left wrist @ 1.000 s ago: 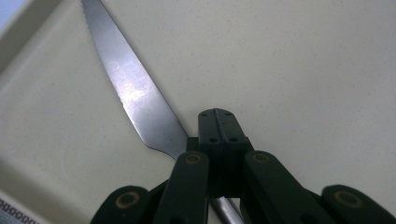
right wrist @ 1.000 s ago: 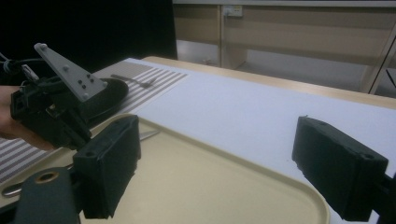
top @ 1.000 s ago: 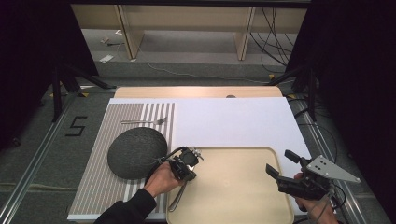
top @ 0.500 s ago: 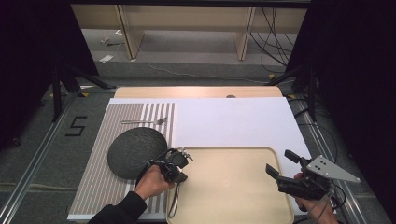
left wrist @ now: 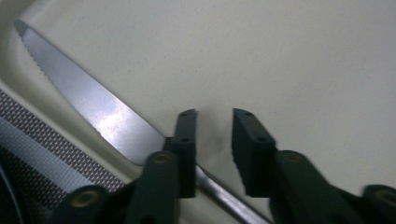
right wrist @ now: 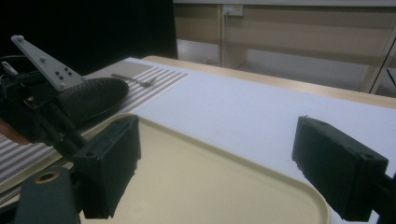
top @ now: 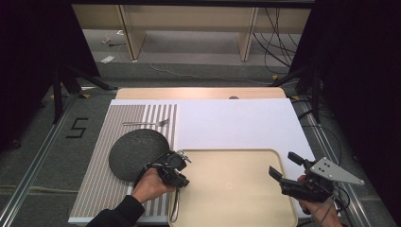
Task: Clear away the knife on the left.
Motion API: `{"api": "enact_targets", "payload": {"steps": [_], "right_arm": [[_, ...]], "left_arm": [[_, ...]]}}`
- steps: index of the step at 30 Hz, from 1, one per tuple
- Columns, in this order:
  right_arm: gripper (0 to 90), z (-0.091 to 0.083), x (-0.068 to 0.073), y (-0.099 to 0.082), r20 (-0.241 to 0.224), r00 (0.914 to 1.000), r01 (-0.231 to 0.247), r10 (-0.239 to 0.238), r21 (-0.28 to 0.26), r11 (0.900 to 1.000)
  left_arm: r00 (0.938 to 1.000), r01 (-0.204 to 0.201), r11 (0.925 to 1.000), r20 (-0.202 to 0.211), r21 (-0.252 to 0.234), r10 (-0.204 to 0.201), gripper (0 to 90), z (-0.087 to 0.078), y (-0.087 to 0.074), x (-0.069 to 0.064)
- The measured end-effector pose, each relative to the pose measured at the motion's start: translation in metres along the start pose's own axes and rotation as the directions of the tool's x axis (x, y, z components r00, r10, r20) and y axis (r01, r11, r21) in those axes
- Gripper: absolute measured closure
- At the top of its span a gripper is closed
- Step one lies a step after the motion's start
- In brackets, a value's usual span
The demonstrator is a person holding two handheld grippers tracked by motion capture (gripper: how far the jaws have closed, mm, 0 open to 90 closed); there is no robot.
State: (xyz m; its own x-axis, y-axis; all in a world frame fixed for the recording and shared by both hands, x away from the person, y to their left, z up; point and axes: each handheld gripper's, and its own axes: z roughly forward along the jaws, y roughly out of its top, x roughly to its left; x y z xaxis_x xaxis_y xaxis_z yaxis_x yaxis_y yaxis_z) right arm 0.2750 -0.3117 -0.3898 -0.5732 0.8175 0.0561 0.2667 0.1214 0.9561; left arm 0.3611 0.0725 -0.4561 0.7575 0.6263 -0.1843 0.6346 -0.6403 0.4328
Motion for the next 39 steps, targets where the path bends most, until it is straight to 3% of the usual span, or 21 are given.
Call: {"api": "enact_targets", "payload": {"steps": [3,9,16,20,22,30,32,34,37,39], "right_arm": [[16.4,0.0,0.0,0.0,0.001,1.0,0.0,0.0,0.005,1.0],[16.4,0.0,0.0,0.0,0.001,1.0,0.0,0.0,0.005,1.0],[16.4,-0.001,0.0,0.0,-0.004,1.0,-0.005,0.005,0.008,1.0],[16.4,0.0,0.0,0.0,0.001,1.0,0.0,0.0,0.005,1.0],[16.3,0.0,0.001,0.0,0.0,1.0,-0.001,0.001,0.004,1.0],[16.4,-0.001,0.0,0.0,-0.003,1.0,-0.008,0.008,0.004,1.0],[16.4,0.0,0.001,0.0,0.002,1.0,-0.007,0.007,0.006,1.0],[16.4,0.0,0.001,0.0,-0.001,1.0,-0.002,0.002,0.002,1.0],[16.4,0.0,0.001,0.0,-0.001,1.0,-0.004,0.004,0.002,1.0],[16.3,-0.001,0.001,0.0,-0.002,1.0,-0.006,0.006,0.005,1.0]], "left_arm": [[1.0,0.004,0.9993,-0.006,-0.038,-0.004,42.3,-0.005,-0.001,-0.002],[1.0,0.006,0.9916,-0.003,-0.129,-0.006,19.5,-0.017,-0.001,-0.01],[0.9999,-0.012,0.9713,0.007,-0.238,0.014,15.4,-0.03,-0.006,-0.01],[0.9999,-0.011,0.9492,0.007,-0.314,0.014,15.3,-0.038,-0.008,-0.012],[0.9998,-0.017,0.9394,-0.015,-0.342,0.013,14.6,-0.041,-0.009,-0.013],[0.9997,-0.022,0.8849,-0.01,-0.465,0.02,13.4,-0.054,-0.017,-0.012],[0.9994,-0.034,0.8676,-0.018,-0.496,0.03,12.5,-0.057,-0.02,-0.013],[0.9991,-0.041,0.8478,-0.016,-0.529,0.038,11.8,-0.06,-0.023,-0.014],[0.9975,-0.069,0.8115,-0.049,-0.58,0.05,11.5,-0.067,-0.029,-0.017],[0.9984,-0.056,0.7884,-0.037,-0.613,0.042,11.4,-0.071,-0.033,-0.016]]}}
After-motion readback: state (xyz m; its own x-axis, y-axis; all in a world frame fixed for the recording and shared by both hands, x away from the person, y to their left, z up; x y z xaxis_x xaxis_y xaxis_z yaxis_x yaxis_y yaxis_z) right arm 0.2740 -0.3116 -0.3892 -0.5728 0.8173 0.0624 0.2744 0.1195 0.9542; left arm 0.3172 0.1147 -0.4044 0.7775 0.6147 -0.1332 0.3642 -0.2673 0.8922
